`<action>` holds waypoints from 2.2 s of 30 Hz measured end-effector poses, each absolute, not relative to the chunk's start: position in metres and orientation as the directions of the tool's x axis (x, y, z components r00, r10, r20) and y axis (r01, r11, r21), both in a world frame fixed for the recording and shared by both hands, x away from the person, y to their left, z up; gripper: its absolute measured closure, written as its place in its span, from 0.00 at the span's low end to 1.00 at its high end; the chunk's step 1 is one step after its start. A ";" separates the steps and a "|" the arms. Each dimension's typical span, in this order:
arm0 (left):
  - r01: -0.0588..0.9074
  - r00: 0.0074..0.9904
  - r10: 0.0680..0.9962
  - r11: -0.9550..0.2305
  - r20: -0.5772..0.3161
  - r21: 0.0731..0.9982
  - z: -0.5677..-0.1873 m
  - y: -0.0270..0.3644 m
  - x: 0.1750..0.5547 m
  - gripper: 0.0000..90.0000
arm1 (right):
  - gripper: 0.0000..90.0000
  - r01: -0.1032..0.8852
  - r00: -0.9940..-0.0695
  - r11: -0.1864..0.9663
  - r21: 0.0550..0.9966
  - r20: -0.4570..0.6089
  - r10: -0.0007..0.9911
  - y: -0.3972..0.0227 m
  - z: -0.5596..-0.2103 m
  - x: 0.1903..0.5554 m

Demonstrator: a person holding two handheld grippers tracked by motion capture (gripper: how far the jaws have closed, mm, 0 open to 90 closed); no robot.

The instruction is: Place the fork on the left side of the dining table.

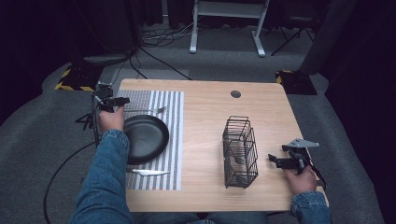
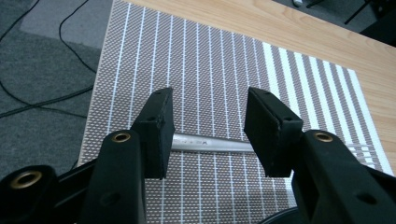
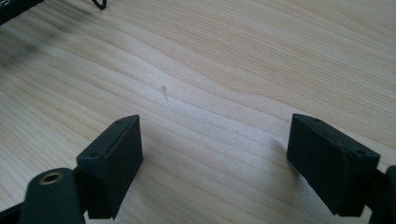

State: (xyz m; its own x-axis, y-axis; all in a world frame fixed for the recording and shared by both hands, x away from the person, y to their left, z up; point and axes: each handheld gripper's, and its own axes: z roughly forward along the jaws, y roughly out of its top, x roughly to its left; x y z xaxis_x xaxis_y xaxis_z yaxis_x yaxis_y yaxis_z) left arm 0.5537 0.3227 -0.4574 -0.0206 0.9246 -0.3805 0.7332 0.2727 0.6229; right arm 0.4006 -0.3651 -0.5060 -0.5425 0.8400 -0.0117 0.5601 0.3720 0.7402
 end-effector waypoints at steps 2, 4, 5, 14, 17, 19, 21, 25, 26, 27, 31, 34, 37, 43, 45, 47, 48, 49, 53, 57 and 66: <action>0.729 -0.008 0.927 0.262 -0.375 0.632 -0.454 0.322 0.552 0.58 | 0.20 0.560 -0.542 0.372 0.740 -0.011 0.840 -0.365 -0.506 0.401; 0.722 0.006 0.931 0.249 -0.365 0.646 -0.448 0.321 0.551 0.58 | 0.20 0.560 -0.542 0.372 0.740 -0.011 0.840 -0.365 -0.506 0.401; 0.718 0.014 0.931 0.244 -0.365 0.652 -0.446 0.320 0.549 0.58 | 0.20 0.560 -0.542 0.372 0.740 -0.012 0.840 -0.365 -0.506 0.401; 0.689 0.097 0.940 0.173 -0.326 0.704 -0.426 0.315 0.531 0.56 | 0.20 0.560 -0.542 0.372 0.740 -0.012 0.840 -0.365 -0.506 0.401; 0.678 0.128 0.942 0.145 -0.310 0.721 -0.417 0.314 0.523 0.56 | 0.20 0.561 -0.542 0.371 0.740 -0.011 0.840 -0.365 -0.506 0.401; 0.664 0.147 0.942 0.133 -0.303 0.736 -0.410 0.314 0.516 0.56 | 0.20 0.560 -0.543 0.372 0.740 -0.011 0.840 -0.365 -0.506 0.401; 0.660 0.168 0.941 0.113 -0.292 0.743 -0.404 0.314 0.510 0.55 | 0.20 0.560 -0.543 0.372 0.740 -0.011 0.840 -0.365 -0.506 0.401; 0.629 0.216 0.941 0.069 -0.259 0.775 -0.391 0.311 0.491 0.54 | 0.20 0.560 -0.545 0.373 0.740 -0.010 0.838 -0.365 -0.506 0.401; 0.626 0.224 0.941 0.061 -0.254 0.778 -0.389 0.310 0.487 0.54 | 0.20 0.559 -0.546 0.373 0.740 -0.011 0.838 -0.365 -0.506 0.401; 0.626 0.224 0.941 0.061 -0.254 0.778 -0.389 0.310 0.487 0.54 | 0.20 0.559 -0.546 0.373 0.740 -0.011 0.838 -0.365 -0.506 0.401; 0.613 0.256 0.939 0.026 -0.230 0.790 -0.382 0.308 0.472 0.53 | 0.20 0.559 -0.547 0.374 0.740 -0.010 0.837 -0.364 -0.506 0.400; 0.589 0.286 0.939 -0.017 -0.189 0.808 -0.375 0.305 0.456 0.53 | 0.20 0.559 -0.548 0.374 0.740 -0.010 0.837 -0.364 -0.506 0.400; 0.581 0.305 0.936 -0.035 -0.178 0.813 -0.373 0.303 0.449 0.52 | 0.20 0.559 -0.548 0.375 0.740 -0.010 0.836 -0.364 -0.506 0.400; 0.555 0.363 0.924 -0.111 -0.120 0.825 -0.370 0.292 0.427 0.50 | 0.20 0.558 -0.548 0.375 0.740 -0.010 0.836 -0.364 -0.506 0.400; 0.548 0.383 0.918 -0.134 -0.105 0.826 -0.370 0.288 0.420 0.50 | 0.20 0.559 -0.548 0.375 0.740 -0.010 0.836 -0.364 -0.506 0.400; 0.543 0.406 0.909 -0.159 -0.092 0.825 -0.371 0.285 0.413 0.49 | 0.20 0.558 -0.549 0.376 0.740 -0.010 0.836 -0.364 -0.506 0.400; 0.533 0.429 0.900 -0.181 -0.080 0.826 -0.373 0.283 0.408 0.47 | 0.20 0.558 -0.551 0.377 0.740 -0.010 0.835 -0.364 -0.506 0.400; 0.533 0.429 0.900 -0.181 -0.080 0.826 -0.373 0.283 0.408 0.47 | 0.20 0.558 -0.551 0.377 0.740 -0.010 0.835 -0.364 -0.506 0.400; 0.533 0.475 0.875 -0.196 -0.099 0.823 -0.379 0.281 0.395 0.44 | 0.20 0.558 -0.551 0.377 0.739 -0.009 0.835 -0.364 -0.506 0.400; 0.544 0.495 0.862 -0.207 -0.111 0.813 -0.383 0.280 0.384 0.42 | 0.20 0.558 -0.551 0.377 0.739 -0.009 0.835 -0.364 -0.506 0.400; 0.583 0.527 0.850 -0.341 -0.023 0.737 -0.395 0.255 0.356 0.38 | 0.20 0.558 -0.551 0.376 0.740 -0.009 0.835 -0.364 -0.506 0.400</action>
State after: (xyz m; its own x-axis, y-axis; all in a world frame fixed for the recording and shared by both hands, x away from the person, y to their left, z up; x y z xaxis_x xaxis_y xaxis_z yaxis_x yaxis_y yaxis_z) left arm 0.3560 0.2551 -0.3951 0.5266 0.8498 -0.0232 0.5833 -0.3413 0.7371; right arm 0.4002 -0.3645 -0.5059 -0.5507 0.8347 -0.0093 0.5581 0.3764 0.7395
